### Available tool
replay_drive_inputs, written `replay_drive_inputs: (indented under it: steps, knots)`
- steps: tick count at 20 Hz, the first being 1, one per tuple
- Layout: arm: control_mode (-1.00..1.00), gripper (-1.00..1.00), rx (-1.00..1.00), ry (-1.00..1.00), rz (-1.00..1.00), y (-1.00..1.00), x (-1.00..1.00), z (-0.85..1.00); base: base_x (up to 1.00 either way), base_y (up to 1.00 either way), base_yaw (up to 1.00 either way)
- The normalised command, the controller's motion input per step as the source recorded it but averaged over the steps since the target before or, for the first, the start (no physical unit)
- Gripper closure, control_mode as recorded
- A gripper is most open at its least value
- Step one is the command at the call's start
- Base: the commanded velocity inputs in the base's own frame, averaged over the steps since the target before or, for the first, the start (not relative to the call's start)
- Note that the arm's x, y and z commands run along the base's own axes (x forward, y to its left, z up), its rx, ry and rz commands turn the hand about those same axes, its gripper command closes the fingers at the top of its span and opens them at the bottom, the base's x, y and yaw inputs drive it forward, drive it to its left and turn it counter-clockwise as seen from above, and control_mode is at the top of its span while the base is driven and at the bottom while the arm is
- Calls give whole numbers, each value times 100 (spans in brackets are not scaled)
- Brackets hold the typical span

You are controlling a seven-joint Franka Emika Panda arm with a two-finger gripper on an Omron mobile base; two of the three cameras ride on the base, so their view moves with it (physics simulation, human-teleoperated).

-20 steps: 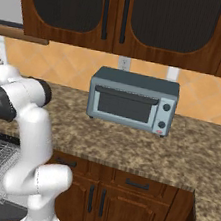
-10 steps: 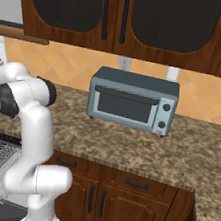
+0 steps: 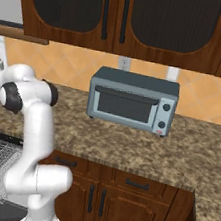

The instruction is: Pick up the cup and bowl from the counter, place them in the dishwasher, and close the dishwasher door.

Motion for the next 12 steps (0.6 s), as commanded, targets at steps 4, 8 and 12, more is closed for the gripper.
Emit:
replay_drive_inputs:
  steps: [4,8,12]
  knots:
    - [-100,-100,-10,-5,3,29,31,-5,0,0,0]
    - [-100,-100,-8,-1,0,2,4,-27,0,0,0]
    - [-100,-100,0,0,0,0,0,-42,0,0,0]
